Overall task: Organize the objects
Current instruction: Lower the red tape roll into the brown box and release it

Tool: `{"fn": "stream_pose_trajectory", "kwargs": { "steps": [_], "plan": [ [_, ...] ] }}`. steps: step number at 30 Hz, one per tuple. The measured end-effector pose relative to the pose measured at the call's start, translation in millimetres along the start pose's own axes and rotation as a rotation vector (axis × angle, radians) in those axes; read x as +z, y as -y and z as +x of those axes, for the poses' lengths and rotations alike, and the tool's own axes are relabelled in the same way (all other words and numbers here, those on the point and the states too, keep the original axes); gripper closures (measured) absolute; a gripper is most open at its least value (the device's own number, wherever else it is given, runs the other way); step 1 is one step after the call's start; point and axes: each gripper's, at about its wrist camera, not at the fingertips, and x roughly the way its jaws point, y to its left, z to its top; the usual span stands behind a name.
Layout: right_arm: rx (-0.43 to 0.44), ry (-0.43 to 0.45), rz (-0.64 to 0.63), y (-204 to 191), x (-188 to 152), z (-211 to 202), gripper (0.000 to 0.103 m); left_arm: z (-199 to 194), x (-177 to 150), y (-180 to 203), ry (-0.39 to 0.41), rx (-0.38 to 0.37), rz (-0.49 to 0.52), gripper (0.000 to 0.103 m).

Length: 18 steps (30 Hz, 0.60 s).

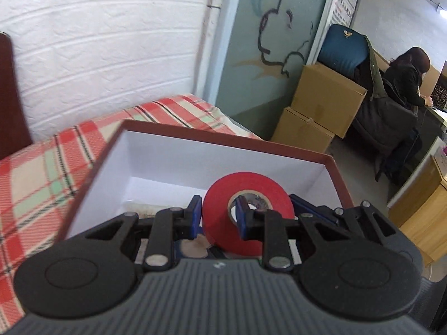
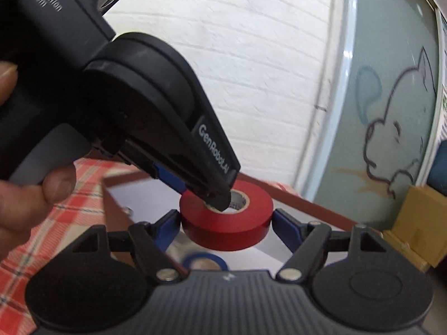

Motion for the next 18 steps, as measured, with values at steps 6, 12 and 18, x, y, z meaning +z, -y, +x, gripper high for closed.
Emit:
{"fn": "stream_pose_trajectory", "kwargs": {
  "steps": [6, 12, 18],
  "plan": [
    [-0.016, -0.047, 0.058, 29.7, -5.1, 13.7, 0.028, 12.0, -1.3, 13.9, -0.027, 0.005, 0.020, 0.075],
    [-0.057, -0.023, 0.027, 22.9, -11.0, 16.3, 0.027, 13.0, -2.8, 20.2, -0.020, 0.070, 0.065, 0.074],
    [-0.064, -0.014, 0.089, 16.6, -13.1, 3.2, 0.026, -8.1, -7.6, 17.7, 0.019, 0.141, 0.103, 0.074]
  ]
}}
